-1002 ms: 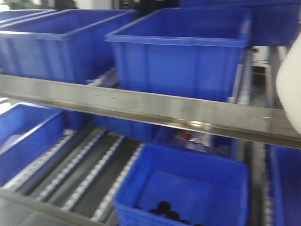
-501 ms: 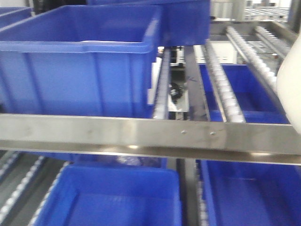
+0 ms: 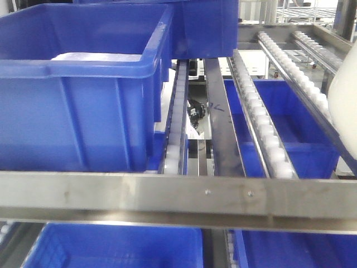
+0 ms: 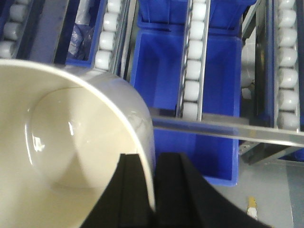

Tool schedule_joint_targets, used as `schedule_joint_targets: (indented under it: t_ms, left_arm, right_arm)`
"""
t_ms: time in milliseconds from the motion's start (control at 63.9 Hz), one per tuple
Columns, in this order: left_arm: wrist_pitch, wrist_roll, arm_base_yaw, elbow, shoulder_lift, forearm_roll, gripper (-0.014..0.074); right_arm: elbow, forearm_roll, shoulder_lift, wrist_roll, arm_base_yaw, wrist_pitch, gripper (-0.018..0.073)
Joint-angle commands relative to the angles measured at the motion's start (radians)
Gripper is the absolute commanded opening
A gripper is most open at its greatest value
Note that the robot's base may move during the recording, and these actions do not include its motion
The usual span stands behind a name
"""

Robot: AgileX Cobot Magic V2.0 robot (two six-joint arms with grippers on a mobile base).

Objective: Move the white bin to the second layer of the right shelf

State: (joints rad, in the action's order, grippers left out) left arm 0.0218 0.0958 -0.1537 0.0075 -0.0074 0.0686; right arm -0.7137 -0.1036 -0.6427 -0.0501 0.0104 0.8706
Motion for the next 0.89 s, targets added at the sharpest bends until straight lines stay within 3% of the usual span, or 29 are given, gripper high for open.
schedule_joint_targets:
  t_ms: [0, 877]
  left_arm:
    - [0.085, -0.007, 0.000, 0.033, -0.015, 0.003, 0.0085]
    - [0.085, -0.007, 0.000, 0.033, -0.015, 0.003, 0.0085]
  right_arm:
    - [-0.027, -0.013, -0.004, -0.004, 0.004, -0.078, 0.0088]
    - [-0.027, -0.013, -0.004, -0.004, 0.004, -0.079, 0.0088]
